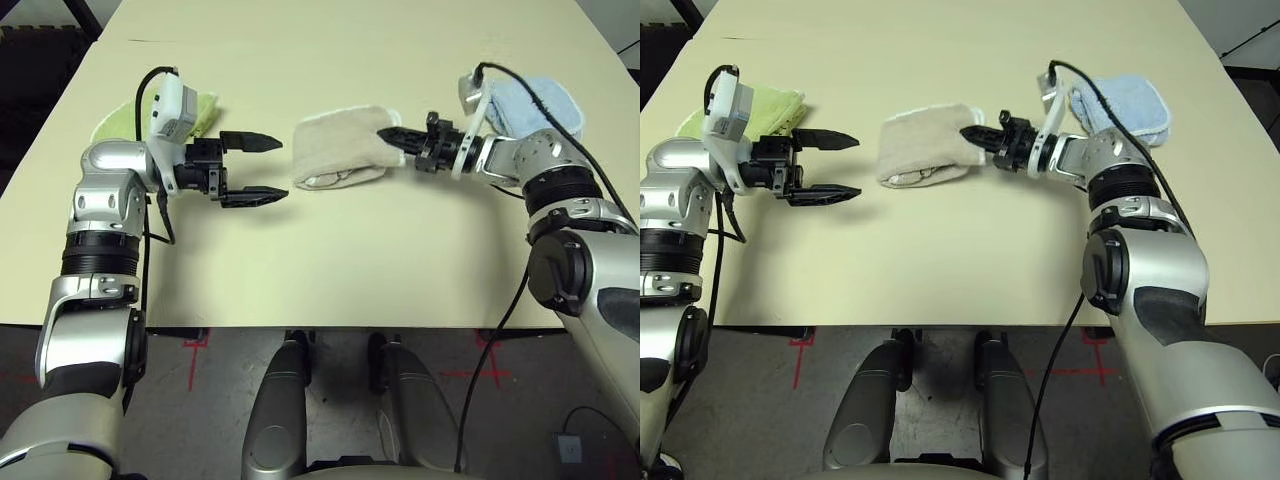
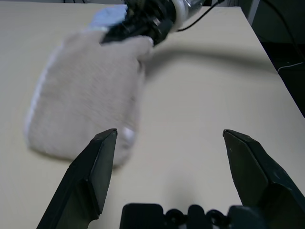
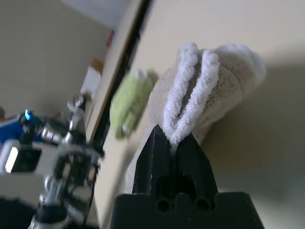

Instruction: Fold the towel and set it aside.

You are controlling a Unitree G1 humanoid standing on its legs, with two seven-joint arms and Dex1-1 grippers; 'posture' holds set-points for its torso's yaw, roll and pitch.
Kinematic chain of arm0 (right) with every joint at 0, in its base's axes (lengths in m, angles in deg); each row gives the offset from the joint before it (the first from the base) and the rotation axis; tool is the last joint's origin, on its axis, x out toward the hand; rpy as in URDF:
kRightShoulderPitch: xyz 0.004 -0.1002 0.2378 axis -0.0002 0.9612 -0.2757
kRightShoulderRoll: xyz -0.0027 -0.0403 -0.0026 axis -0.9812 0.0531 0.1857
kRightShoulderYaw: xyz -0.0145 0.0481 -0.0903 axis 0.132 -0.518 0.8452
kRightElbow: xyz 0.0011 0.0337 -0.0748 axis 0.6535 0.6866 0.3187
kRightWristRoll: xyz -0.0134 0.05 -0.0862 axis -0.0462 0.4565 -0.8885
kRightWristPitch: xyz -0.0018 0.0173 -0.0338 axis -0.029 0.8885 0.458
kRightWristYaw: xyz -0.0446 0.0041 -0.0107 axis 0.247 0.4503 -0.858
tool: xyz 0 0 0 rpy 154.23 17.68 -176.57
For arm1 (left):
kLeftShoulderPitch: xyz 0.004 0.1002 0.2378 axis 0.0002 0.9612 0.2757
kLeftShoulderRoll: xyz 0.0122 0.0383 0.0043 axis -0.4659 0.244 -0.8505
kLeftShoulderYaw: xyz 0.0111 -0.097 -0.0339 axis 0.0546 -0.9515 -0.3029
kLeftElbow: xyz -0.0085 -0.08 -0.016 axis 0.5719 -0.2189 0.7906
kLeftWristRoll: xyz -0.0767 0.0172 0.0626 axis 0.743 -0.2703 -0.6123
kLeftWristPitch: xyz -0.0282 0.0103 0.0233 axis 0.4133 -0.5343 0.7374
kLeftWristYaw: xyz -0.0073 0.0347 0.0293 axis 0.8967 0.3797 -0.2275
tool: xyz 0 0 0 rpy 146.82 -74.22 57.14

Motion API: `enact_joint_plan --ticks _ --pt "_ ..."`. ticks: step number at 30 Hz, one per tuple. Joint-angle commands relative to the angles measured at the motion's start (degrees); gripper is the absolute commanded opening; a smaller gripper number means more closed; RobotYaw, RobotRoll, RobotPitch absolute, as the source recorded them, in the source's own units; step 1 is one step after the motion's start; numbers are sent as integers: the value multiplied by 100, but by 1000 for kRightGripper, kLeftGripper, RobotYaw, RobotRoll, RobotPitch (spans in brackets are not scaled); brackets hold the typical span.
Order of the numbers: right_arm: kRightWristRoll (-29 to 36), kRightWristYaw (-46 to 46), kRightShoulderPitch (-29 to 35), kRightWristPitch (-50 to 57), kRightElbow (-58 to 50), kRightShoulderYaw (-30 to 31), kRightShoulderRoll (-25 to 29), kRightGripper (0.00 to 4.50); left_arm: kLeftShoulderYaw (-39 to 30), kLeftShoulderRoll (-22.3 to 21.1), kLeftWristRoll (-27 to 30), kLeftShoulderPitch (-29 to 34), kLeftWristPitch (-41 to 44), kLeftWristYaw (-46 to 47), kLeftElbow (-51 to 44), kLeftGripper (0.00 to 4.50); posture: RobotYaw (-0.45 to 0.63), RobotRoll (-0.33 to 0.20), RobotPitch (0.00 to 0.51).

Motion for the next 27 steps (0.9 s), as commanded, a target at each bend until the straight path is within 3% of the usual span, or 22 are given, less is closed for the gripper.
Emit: enact_joint_plan --ticks 1,9,14,27 --pt "137 -279 -70 -775 -118 -298 114 22 99 37 13 -63 -81 -34 158 4500 59 0 255" --pt "305 -1356 -176 -3180 233 -1055 281 22 14 164 53 -170 -56 265 414 4500 35 0 251" --pt "125 -1799 -140 -4242 545 -1077 533 22 -31 201 44 -374 -55 503 696 4500 24 0 250" --pt "158 -2540 37 -4929 991 -1191 837 22 42 217 -12 -511 -144 468 931 4500 6 0 248"
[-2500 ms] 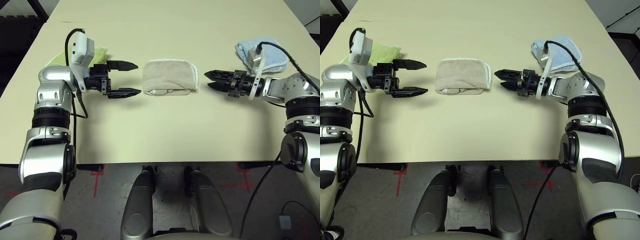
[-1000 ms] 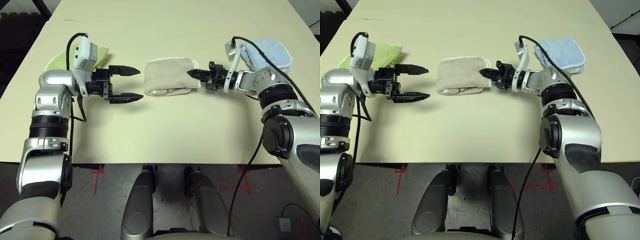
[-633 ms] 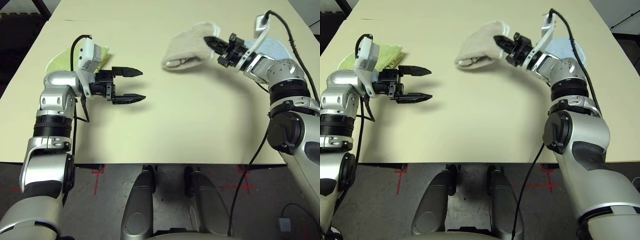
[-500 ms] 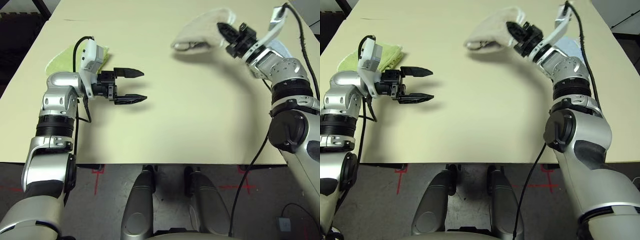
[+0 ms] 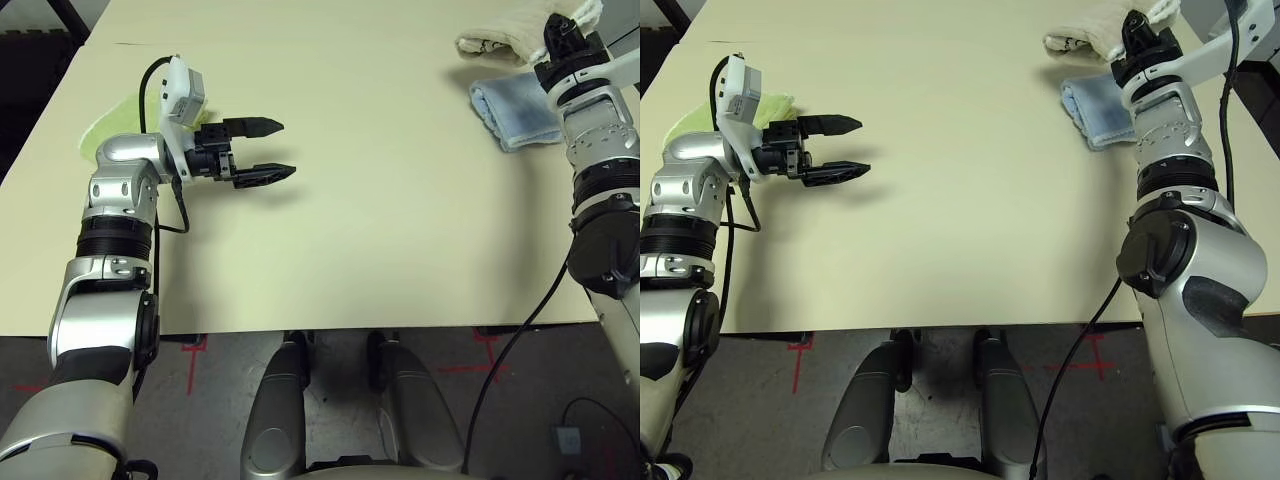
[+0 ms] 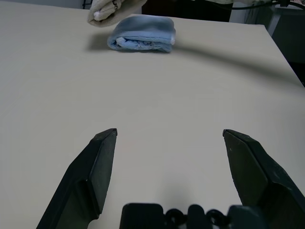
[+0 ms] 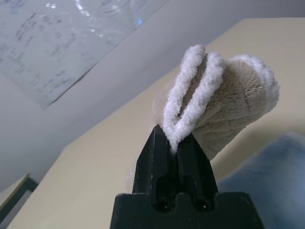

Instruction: Fold the towel and set it aside.

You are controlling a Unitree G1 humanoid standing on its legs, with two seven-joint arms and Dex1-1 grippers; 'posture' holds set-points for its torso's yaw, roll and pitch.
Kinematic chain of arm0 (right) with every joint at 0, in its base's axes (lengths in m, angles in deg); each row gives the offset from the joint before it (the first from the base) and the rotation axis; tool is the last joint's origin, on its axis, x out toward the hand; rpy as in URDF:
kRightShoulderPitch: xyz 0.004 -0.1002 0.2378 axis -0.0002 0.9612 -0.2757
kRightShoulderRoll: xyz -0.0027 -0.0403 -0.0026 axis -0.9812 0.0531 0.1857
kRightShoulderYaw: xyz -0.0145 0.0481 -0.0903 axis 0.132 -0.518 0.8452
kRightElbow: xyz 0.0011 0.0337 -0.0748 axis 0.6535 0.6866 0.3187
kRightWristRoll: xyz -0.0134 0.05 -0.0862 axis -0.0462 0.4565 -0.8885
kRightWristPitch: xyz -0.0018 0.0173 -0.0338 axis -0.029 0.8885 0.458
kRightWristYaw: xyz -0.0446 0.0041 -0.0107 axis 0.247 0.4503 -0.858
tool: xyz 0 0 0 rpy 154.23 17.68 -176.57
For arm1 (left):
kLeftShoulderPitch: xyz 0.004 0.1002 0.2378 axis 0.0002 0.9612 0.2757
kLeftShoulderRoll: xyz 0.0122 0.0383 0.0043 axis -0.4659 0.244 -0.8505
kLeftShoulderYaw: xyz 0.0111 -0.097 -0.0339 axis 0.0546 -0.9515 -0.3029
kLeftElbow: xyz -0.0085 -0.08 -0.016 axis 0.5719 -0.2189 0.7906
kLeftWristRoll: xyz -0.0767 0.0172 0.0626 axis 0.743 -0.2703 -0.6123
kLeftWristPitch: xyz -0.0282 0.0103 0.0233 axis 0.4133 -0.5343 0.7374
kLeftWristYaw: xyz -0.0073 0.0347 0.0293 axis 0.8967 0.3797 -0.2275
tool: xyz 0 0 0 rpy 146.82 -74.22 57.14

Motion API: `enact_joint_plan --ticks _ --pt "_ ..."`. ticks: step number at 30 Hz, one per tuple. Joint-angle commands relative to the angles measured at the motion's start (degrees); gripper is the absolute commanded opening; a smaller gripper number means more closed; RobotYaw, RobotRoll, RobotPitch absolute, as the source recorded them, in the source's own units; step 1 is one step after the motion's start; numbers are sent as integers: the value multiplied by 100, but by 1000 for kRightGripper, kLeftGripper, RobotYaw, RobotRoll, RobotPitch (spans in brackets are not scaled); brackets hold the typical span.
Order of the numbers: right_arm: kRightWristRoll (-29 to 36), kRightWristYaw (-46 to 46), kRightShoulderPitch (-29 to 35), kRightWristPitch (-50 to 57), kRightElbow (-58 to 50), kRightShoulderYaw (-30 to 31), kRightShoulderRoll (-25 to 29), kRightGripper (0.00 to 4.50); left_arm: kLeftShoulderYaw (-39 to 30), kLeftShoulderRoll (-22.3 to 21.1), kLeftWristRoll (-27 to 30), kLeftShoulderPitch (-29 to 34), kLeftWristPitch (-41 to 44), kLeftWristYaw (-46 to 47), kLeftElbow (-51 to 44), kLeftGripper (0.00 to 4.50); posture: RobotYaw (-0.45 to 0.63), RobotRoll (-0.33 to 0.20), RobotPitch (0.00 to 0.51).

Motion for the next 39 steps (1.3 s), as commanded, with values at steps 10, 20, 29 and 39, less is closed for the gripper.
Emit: enact_joint_plan --ticks 10,20,29,39 --pt "59 -424 366 -251 106 -252 62 22 83 -1 -36 -34 -18 -160 50 4500 -1 0 247" --pt "212 -501 621 -140 -42 -350 -155 22 122 -7 -46 -46 -13 -190 59 4500 -6 0 249" --pt "688 -851 801 290 -495 -661 -365 22 147 14 -57 -50 -25 -203 69 4500 -14 0 250" --pt "1598 -1842 1409 1313 -2334 -1030 -882 22 210 145 -96 -171 -186 -244 326 4500 -38 0 251"
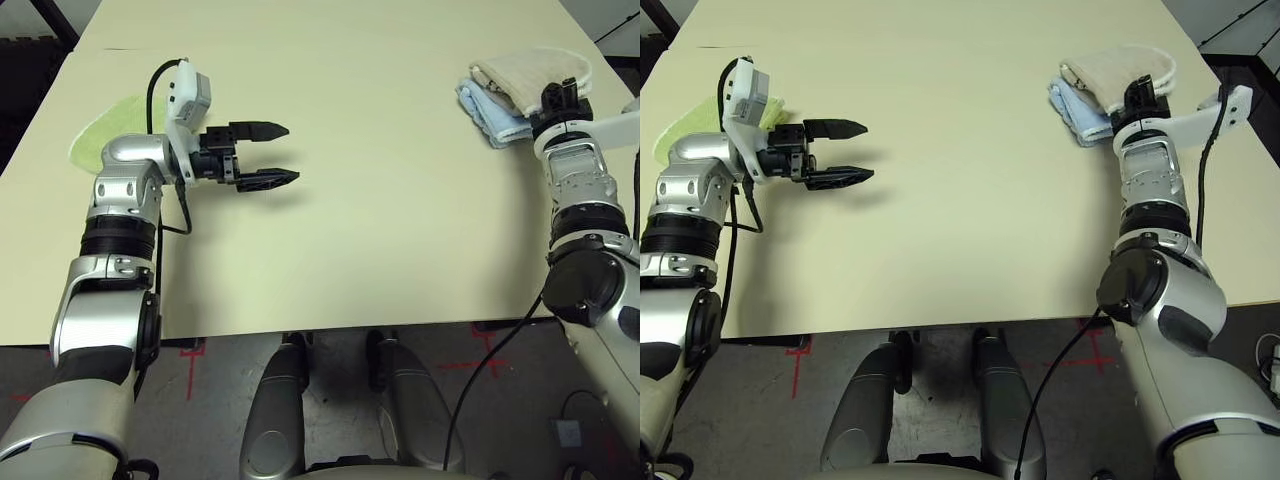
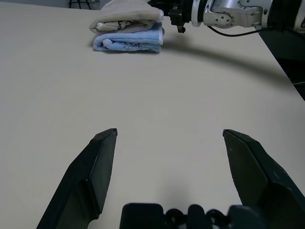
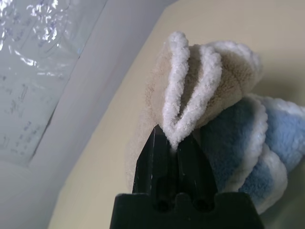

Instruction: Fold the towel and set it aside.

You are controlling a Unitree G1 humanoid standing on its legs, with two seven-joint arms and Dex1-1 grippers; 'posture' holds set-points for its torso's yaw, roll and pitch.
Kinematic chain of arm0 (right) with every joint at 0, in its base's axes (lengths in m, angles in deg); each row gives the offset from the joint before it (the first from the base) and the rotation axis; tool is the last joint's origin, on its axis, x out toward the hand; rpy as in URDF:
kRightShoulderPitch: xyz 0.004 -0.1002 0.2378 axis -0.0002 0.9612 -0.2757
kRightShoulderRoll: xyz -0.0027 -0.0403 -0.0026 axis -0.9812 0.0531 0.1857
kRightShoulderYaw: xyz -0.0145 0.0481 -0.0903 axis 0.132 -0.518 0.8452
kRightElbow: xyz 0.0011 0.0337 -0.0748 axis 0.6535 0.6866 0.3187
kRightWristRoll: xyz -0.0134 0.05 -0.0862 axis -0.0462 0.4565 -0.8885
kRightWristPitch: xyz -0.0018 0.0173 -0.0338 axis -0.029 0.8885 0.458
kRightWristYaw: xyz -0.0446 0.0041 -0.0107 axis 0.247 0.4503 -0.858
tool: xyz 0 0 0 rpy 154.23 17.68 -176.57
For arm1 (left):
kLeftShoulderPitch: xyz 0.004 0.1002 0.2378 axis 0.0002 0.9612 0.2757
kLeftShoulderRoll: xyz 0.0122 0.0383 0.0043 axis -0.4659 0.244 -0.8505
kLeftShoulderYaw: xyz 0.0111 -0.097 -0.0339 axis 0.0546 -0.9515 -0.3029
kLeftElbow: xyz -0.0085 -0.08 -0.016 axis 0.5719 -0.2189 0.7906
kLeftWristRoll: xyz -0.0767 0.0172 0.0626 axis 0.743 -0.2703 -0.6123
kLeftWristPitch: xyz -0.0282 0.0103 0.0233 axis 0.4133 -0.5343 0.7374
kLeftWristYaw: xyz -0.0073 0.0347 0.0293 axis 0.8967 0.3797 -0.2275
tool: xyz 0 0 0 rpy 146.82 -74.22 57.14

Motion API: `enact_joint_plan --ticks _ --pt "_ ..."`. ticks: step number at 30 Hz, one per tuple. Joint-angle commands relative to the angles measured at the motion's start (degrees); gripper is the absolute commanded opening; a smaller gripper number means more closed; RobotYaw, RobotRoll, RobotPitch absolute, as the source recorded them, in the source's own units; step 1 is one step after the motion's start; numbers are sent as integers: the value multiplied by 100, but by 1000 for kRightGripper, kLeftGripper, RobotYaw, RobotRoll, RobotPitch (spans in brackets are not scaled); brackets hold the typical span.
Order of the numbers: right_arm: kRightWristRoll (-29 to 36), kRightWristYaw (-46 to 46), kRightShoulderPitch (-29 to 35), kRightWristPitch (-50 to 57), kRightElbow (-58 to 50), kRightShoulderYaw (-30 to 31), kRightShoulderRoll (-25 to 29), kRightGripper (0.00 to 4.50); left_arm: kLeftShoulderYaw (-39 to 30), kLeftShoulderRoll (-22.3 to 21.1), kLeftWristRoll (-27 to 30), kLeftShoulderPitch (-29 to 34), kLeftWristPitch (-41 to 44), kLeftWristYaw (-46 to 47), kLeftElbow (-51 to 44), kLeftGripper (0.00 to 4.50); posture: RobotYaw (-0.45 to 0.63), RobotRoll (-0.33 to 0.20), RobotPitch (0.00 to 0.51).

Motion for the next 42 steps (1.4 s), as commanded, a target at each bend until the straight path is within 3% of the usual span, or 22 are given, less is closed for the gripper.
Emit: enact_joint_plan --ticks 1,18,24,31,33,36,39,42 --pt "361 -365 148 319 -567 -164 -91 22 92 71 -72 -54 -104 -110 118 4500 -43 0 250" --pt "721 -1218 713 1051 -1681 -14 -408 22 90 101 -91 -75 -140 -143 200 4500 -39 0 252" --pt "976 -1588 919 1332 -2179 -60 -472 2008 81 108 -110 -74 -154 -107 206 4500 -38 0 248" --pt "1523 -2358 1687 2303 -3887 172 -639 4481 64 116 -143 -104 -233 -103 311 4500 -54 0 236" --pt "1642 -2500 1989 2757 -4405 368 -574 4481 63 167 -146 -129 -239 -64 318 4500 -56 0 232" --pt "1400 -1925 2574 3349 -5182 1073 -81 4481 9 238 -92 -145 -169 55 282 4500 -57 0 228" --pt "465 -725 3006 2799 -5642 1954 616 4481 -195 346 83 -95 99 457 98 4500 -65 0 224" --pt "-569 357 2774 1519 -5102 2528 1011 4481 -644 642 272 -142 423 1654 -94 4500 -60 0 219"
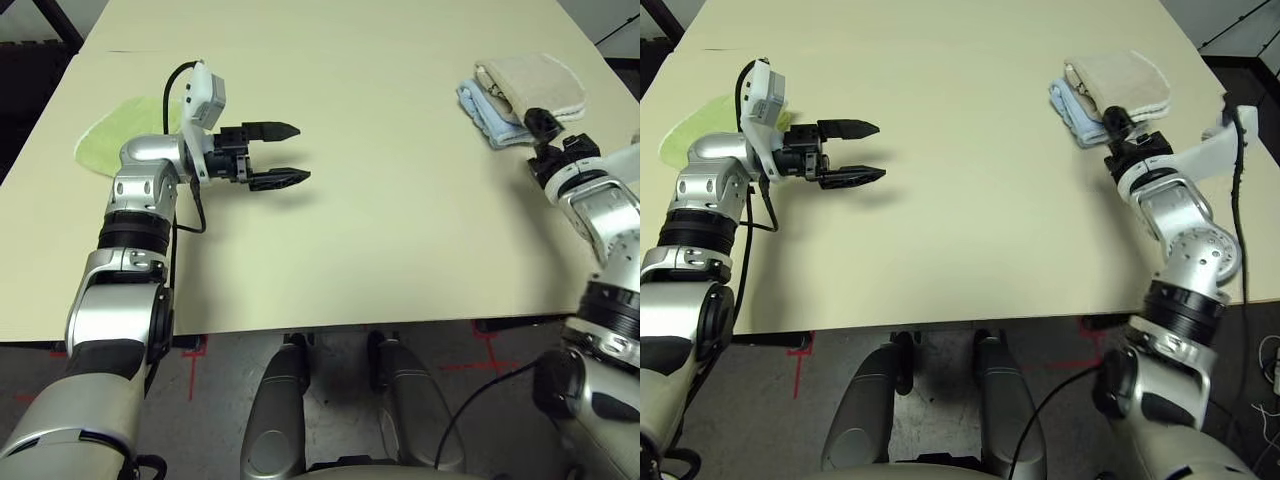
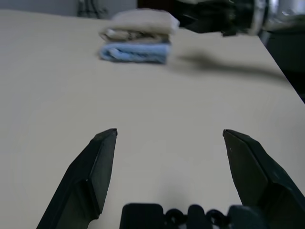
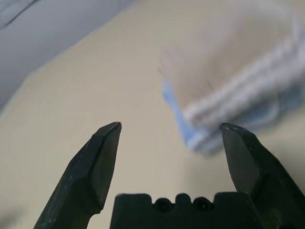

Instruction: Fold the towel and set it aside.

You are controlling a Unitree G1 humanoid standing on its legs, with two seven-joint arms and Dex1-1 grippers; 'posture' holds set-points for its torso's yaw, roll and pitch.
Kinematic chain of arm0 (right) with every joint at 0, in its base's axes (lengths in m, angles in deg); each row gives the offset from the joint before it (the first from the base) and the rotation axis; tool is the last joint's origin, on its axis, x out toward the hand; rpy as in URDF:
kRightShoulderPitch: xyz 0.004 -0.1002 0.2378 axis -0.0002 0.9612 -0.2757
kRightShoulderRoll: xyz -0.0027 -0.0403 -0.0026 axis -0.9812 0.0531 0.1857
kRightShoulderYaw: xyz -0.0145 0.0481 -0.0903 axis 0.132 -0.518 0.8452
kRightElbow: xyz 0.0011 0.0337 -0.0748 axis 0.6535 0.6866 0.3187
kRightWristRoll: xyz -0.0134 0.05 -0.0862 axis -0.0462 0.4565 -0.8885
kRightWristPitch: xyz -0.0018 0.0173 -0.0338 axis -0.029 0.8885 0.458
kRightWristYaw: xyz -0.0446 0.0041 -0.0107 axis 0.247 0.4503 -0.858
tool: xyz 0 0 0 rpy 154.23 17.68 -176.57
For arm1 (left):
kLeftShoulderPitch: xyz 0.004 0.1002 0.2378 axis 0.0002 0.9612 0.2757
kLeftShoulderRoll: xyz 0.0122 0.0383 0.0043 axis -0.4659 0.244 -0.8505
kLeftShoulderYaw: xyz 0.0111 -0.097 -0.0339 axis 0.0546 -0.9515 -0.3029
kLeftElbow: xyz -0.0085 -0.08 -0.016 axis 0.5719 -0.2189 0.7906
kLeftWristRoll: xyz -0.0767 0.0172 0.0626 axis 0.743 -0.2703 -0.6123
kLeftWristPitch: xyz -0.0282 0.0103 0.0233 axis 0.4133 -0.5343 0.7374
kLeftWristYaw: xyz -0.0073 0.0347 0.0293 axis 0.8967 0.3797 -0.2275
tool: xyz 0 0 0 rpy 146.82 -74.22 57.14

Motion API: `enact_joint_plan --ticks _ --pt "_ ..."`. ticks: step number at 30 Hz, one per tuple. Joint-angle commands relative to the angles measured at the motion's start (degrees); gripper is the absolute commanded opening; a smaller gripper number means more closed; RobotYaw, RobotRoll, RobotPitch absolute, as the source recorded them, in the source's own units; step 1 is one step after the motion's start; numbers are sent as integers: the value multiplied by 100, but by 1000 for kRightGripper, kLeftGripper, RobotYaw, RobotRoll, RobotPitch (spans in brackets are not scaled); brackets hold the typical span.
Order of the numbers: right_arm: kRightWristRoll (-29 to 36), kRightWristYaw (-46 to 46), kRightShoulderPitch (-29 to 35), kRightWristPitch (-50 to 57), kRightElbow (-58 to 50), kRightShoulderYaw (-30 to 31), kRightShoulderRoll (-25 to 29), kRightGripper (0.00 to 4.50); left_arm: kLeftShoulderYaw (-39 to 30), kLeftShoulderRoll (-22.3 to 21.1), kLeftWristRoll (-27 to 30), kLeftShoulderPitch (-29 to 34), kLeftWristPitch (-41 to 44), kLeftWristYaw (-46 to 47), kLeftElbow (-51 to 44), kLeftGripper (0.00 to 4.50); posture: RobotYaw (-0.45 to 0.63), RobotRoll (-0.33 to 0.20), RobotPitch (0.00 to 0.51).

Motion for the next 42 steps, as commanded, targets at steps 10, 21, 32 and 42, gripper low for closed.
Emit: enact_joint_plan --ticks 10,21,32,42 --pt "-2621 1692 -2100 -4322 4391 979 -481 4481 -1164 826 -444 497 -1052 5000 -304 4500 32 0 207" --pt "-2810 1633 -2848 -5315 6668 645 -874 4481 -1073 575 -1044 186 -2481 6360 1312 4500 20 0 211" --pt "-3088 2107 -2717 -5857 7112 597 -659 4481 -1023 412 -1051 115 -2832 6144 1870 4500 -11 0 233" --pt "-3085 2158 -2698 -5823 7137 471 -607 4481 -917 389 -1115 -93 -2641 6054 1890 4500 -27 0 242"
